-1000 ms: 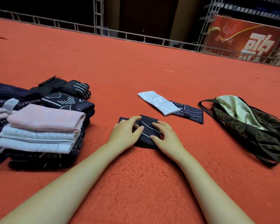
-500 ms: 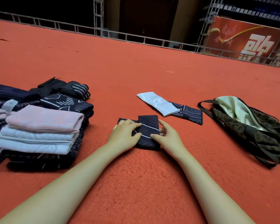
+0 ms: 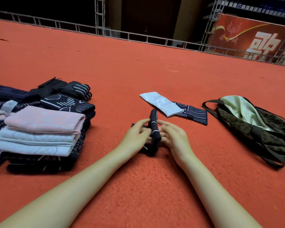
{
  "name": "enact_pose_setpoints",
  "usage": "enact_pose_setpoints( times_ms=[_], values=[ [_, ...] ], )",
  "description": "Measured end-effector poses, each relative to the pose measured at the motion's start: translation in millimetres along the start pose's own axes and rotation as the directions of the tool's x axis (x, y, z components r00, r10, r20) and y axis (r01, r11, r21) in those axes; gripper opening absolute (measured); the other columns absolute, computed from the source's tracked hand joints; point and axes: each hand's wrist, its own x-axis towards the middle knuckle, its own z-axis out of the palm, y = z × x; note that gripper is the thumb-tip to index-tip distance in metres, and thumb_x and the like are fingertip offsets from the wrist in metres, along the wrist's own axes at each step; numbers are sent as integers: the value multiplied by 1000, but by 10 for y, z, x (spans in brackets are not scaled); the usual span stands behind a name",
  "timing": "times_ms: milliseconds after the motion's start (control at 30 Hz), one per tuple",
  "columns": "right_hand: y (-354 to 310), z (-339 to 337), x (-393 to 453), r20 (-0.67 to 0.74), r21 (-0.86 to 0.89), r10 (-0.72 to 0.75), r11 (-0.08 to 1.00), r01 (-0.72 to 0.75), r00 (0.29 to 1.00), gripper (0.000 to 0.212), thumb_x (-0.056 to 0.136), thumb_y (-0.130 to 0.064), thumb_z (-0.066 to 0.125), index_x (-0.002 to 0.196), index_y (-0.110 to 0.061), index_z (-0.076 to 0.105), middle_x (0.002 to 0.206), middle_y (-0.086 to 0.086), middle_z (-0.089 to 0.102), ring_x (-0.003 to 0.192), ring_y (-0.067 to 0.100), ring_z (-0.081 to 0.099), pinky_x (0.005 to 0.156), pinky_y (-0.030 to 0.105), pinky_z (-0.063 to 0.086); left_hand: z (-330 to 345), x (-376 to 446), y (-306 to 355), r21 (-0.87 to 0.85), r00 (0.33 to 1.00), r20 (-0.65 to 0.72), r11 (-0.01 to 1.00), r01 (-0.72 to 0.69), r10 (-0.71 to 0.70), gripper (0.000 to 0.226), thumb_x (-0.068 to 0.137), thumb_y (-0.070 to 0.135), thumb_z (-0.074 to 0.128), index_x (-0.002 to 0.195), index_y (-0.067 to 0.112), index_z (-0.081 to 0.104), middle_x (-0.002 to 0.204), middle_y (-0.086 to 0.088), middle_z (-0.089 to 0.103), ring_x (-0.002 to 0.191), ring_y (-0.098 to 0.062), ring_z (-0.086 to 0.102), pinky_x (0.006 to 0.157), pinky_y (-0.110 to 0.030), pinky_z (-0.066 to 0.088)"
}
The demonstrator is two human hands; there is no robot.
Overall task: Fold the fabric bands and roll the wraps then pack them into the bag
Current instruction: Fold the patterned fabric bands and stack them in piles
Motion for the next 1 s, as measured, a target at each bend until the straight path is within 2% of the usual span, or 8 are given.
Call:
enact_pose_setpoints(
  times_ms=[133, 233, 333, 433, 500, 600, 800, 1000],
  values=[
    [152, 34, -10, 111, -564, -168, 801, 201, 979, 37, 84, -8, 63, 106, -36, 64, 101, -5, 59, 98, 11, 57, 89, 18, 44, -110, 45, 103, -300, 970, -97, 936, 184, -222, 26, 101, 23, 32, 123, 17, 45, 93, -13, 64, 68, -16, 64, 60, -21, 53],
    [208, 79, -38, 115, -662, -118, 731, 164, 986, 47, 78, -28, 73, 121, -34, 56, 103, -7, 56, 98, 13, 57, 93, 37, 48, -307, 177, -23, 153, 957, -272, 977, 149, -103, 36, 96, 28, 43, 130, 18, 48, 120, -5, 59, 100, -18, 57, 87, -26, 44],
    [186, 141, -42, 125, -698, -74, 702, 141, 989, 70, 77, -34, 73, 139, -30, 39, 90, -14, 60, 73, 7, 57, 80, 42, 54, -406, 239, -149, 586, 963, -269, 790, 181, -20, 52, 91, 28, 48, 141, 21, 37, 131, -10, 51, 122, -30, 43, 105, -37, 34],
    [201, 210, -32, 70, -674, -93, 730, 116, 993, 81, 75, -26, 75, 144, -26, 33, 83, -9, 63, 68, 8, 57, 75, 46, 55, -335, 217, -225, 759, 977, -210, 638, 135, 43, 53, 93, 26, 44, 144, 21, 31, 138, -13, 43, 128, -33, 34, 108, -40, 28],
    [233, 253, -25, 30, -590, -87, 803, 88, 996, 76, 74, -14, 72, 141, -24, 37, 84, -6, 64, 70, 6, 58, 72, 40, 55, -350, 230, -235, 740, 977, -204, 662, 115, 58, 57, 91, 26, 47, 145, 22, 29, 138, -13, 42, 129, -32, 35, 109, -41, 29],
    [174, 248, -32, 33, -388, -112, 914, 116, 993, 57, 78, 4, 60, 130, -18, 52, 84, -5, 63, 69, -2, 58, 68, 18, 49, -425, 264, -186, 477, 969, -240, 877, 61, 63, 68, 84, 23, 60, 145, 23, 30, 138, -10, 40, 128, -25, 40, 109, -40, 33],
    [76, 25, 29, 59, -159, -93, 982, 101, 994, 41, 69, -7, 57, 105, -22, 68, 95, -1, 71, 82, 7, 63, 72, 19, 51, -445, 230, -100, 230, 997, -80, 973, -6, 25, 61, 84, 19, 65, 139, 26, 39, 123, 2, 53, 103, -7, 52, 71, -1, 40],
    [178, -34, 85, -14, -324, -107, 941, 96, 994, 43, 86, -9, 61, 125, -28, 54, 98, -3, 62, 77, 7, 60, 54, 17, 47, -473, 235, -137, 346, 984, -120, 935, -82, 131, 50, 87, 3, 56, 133, 20, 47, 127, -1, 56, 115, -14, 52, 101, -24, 38]
  ],
)
